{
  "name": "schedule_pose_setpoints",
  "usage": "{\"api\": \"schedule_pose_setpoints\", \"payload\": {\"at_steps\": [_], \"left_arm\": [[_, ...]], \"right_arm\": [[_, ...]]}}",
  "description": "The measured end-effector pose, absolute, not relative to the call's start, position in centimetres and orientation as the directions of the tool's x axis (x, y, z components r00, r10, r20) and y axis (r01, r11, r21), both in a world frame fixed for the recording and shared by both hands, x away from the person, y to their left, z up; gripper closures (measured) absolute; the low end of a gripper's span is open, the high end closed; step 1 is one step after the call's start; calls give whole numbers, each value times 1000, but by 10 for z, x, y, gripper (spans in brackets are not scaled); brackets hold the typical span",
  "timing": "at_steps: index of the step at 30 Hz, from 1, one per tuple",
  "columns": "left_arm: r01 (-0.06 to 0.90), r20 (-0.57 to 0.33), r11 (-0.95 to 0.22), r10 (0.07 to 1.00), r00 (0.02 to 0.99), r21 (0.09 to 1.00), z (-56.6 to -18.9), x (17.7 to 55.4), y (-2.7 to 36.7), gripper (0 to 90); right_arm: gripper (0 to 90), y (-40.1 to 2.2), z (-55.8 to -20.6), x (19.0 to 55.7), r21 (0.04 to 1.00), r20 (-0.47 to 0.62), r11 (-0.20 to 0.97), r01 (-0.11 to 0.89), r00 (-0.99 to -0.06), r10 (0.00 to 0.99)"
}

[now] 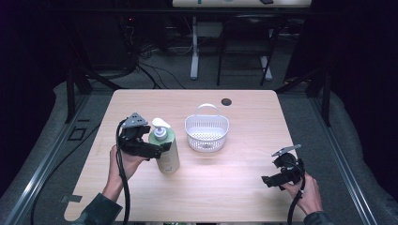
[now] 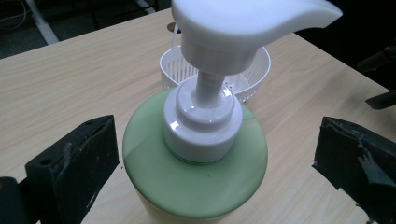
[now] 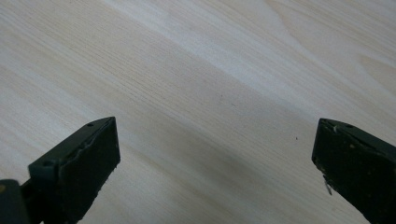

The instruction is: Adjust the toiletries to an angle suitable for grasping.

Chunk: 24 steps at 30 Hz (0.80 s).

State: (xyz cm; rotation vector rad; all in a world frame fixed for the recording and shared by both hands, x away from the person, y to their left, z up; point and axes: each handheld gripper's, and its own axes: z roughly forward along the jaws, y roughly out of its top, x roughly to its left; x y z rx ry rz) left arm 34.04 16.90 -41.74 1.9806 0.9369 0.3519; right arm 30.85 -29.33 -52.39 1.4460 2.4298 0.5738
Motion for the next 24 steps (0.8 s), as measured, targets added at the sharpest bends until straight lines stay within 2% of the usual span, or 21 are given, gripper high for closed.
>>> {"api": "schedule_pose_setpoints", "payload": {"at_steps": [24], "left_arm": [[471, -114, -302, 734, 670, 829, -419, 349, 165, 4]], "right_arm": [[7, -294, -524, 309, 453, -18, 431, 780, -475, 880]]}}
